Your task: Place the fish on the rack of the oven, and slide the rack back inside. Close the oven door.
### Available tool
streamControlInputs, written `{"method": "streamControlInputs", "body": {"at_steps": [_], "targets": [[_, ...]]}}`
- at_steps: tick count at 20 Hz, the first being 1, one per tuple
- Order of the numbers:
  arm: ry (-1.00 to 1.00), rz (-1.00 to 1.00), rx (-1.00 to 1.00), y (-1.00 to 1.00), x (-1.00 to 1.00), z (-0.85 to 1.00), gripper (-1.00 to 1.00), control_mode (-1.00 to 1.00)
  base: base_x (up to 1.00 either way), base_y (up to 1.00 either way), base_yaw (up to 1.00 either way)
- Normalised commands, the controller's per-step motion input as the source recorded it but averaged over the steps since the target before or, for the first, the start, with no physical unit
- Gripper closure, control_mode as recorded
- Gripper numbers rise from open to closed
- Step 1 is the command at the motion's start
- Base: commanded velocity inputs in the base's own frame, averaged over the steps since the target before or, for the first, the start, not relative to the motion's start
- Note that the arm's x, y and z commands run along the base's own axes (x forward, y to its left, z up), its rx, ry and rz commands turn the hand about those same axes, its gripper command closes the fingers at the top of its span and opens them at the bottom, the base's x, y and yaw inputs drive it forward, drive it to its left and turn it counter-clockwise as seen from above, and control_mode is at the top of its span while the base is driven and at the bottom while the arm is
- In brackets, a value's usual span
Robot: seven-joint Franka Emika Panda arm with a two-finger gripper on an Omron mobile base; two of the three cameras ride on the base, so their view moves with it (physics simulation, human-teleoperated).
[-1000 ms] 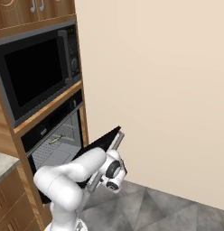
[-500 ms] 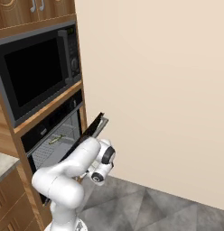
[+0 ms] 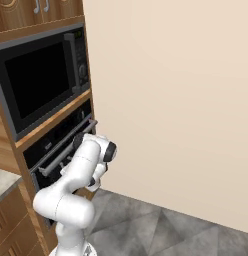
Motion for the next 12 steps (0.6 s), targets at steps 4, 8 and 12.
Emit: {"method": "streamControlInputs", "body": {"at_steps": [4, 8, 12], "targets": [[0.09, 0.0, -0.01, 1.0, 0.2, 1.0, -1.0, -1.0, 0.0, 0.0, 0.0], [0.39, -0.02, -0.17, 1.0, 0.15, 0.73, -1.0, -1.0, 0.0, 0.0, 0.0], [0.68, -0.07, -0.34, 1.0, 0.19, 0.26, -1.0, -1.0, 0.0, 0.0, 0.0]]}}
